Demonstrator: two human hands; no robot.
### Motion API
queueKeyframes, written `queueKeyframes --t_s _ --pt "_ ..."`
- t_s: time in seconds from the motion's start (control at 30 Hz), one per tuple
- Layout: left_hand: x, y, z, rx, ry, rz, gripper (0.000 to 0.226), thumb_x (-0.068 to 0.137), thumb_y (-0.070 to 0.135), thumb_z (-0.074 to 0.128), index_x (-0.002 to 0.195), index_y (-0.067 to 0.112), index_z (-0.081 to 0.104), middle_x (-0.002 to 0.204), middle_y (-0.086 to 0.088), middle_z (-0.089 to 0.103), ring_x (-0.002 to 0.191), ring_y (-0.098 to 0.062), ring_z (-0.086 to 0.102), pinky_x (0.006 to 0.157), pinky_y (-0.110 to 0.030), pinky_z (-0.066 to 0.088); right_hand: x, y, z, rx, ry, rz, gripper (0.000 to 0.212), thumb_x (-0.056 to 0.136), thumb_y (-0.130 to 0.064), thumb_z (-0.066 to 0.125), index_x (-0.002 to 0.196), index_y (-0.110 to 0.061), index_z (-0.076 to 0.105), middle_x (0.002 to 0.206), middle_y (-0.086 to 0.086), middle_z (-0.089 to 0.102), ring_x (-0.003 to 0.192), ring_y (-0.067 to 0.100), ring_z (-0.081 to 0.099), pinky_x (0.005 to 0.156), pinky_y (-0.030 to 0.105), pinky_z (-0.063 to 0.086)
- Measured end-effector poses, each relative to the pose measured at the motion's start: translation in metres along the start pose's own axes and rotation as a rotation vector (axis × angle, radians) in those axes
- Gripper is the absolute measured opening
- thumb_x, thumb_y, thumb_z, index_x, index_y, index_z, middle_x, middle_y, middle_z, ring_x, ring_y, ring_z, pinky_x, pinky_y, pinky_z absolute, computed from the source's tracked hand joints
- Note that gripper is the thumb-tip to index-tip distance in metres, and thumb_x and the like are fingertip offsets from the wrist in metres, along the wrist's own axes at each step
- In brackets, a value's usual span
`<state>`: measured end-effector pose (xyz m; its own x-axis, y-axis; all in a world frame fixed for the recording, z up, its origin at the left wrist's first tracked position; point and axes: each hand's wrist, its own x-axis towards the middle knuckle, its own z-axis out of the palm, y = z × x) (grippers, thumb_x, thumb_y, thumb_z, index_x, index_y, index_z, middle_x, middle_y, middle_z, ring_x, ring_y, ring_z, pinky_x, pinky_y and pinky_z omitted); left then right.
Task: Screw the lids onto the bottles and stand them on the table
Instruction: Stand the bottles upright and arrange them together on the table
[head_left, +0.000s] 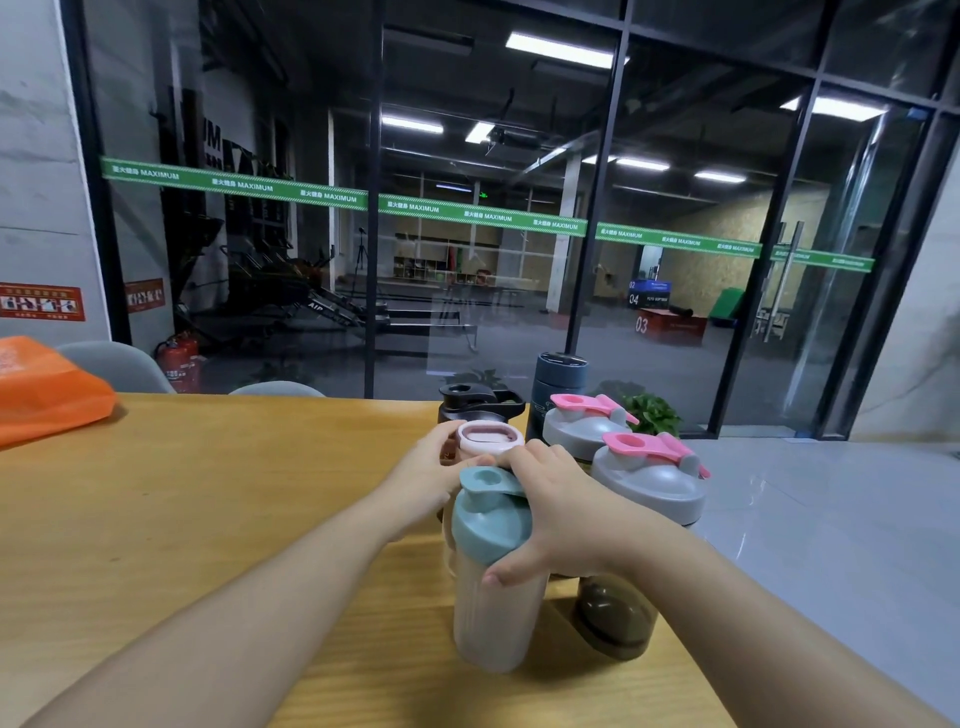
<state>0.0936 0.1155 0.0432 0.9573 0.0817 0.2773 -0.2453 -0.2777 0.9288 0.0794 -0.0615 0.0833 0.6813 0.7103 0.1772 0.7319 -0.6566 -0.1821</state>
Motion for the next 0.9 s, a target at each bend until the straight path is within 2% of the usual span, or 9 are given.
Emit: queueKeyframes --t_s 0.17,0.37,0.5,0.53,0.6,0.67,0.73,0.77,0.9 --pt "0.0 0.006 0.005 0.012 -0.004 -0.012 0.036 0.084 0.025 0.07 0.113 0.036 0.052 0.106 0.018 0.06 0.099 -0.004 0.057 0.075 -0.017 0.047 0.0 0.0 0.0 0.016 0.004 -0.005 0.083 0.059 -0.054 0.08 0.126 -0.031 0.037 0.114 -0.009 0.036 0.107 0.011 0.031 0.094 0.032 0.037" --pt "-0.001 0.009 0.005 -0.014 -0.026 -0.052 0.037 0.084 0.025 0.071 0.113 0.038 0.052 0.106 0.012 0.06 0.097 -0.002 0.056 0.084 -0.025 0.051 -0.001 -0.002 -0.001 0.011 0.015 -0.003 0.082 0.059 -0.052 0.081 0.125 -0.03 0.038 0.117 -0.009 0.036 0.107 0.011 0.031 0.092 0.03 0.037" --pt "-0.007 0.015 0.004 -0.063 0.011 -0.086 0.027 0.088 0.022 0.066 0.107 0.038 0.055 0.101 0.011 0.059 0.093 -0.005 0.058 0.075 -0.021 0.05 -0.003 -0.003 -0.002 0.027 0.022 -0.003 0.089 0.06 -0.053 0.081 0.133 -0.032 0.035 0.122 -0.009 0.037 0.112 0.01 0.031 0.094 0.029 0.036" --pt "-0.01 0.016 0.003 -0.063 0.03 -0.103 0.027 0.089 0.027 0.065 0.112 0.037 0.055 0.106 0.008 0.06 0.099 -0.009 0.059 0.081 -0.023 0.051 -0.004 -0.003 -0.002 0.031 0.026 -0.004 0.092 0.06 -0.053 0.081 0.136 -0.033 0.033 0.124 -0.01 0.037 0.114 0.01 0.03 0.096 0.03 0.036" --pt "-0.013 0.016 0.0 -0.004 0.087 -0.122 0.041 0.089 0.04 0.061 0.128 0.028 0.052 0.12 0.004 0.057 0.115 -0.014 0.053 0.098 -0.034 0.046 -0.008 -0.005 -0.002 0.034 0.03 0.002 0.095 0.062 -0.053 0.08 0.14 -0.033 0.029 0.129 -0.01 0.036 0.119 0.011 0.029 0.1 0.031 0.036" --pt "-0.02 0.017 -0.005 0.054 0.128 -0.109 0.031 0.092 0.044 0.054 0.119 0.028 0.056 0.118 0.008 0.058 0.117 -0.013 0.051 0.102 -0.037 0.043 -0.013 -0.007 -0.002 0.023 0.034 0.012 0.096 0.065 -0.053 0.078 0.143 -0.031 0.027 0.135 -0.009 0.036 0.123 0.012 0.029 0.102 0.034 0.036" --pt "-0.03 0.021 -0.009 0.102 0.12 -0.092 0.015 0.094 0.043 0.05 0.102 0.034 0.059 0.111 0.012 0.059 0.112 -0.01 0.053 0.101 -0.038 0.045 -0.017 -0.01 -0.002 -0.027 0.039 0.013 0.096 0.069 -0.054 0.075 0.146 -0.03 0.023 0.14 -0.006 0.035 0.126 0.014 0.029 0.103 0.036 0.037" --pt "-0.036 0.023 -0.01 0.124 0.106 -0.084 0.014 0.095 0.043 0.048 0.099 0.035 0.059 0.109 0.012 0.06 0.11 -0.01 0.054 0.1 -0.038 0.046 -0.018 -0.012 -0.002 -0.047 0.042 0.014 0.097 0.07 -0.054 0.074 0.147 -0.029 0.02 0.143 -0.005 0.035 0.128 0.016 0.03 0.103 0.037 0.037" --pt "-0.062 0.036 -0.012 0.17 0.025 -0.05 0.021 0.099 0.034 0.042 0.109 0.029 0.06 0.109 0.009 0.063 0.104 -0.009 0.059 0.089 -0.031 0.05 -0.022 -0.017 -0.004 -0.086 0.016 0.026 0.094 0.073 -0.052 0.073 0.147 -0.026 0.02 0.148 -0.003 0.033 0.133 0.017 0.029 0.105 0.037 0.037"
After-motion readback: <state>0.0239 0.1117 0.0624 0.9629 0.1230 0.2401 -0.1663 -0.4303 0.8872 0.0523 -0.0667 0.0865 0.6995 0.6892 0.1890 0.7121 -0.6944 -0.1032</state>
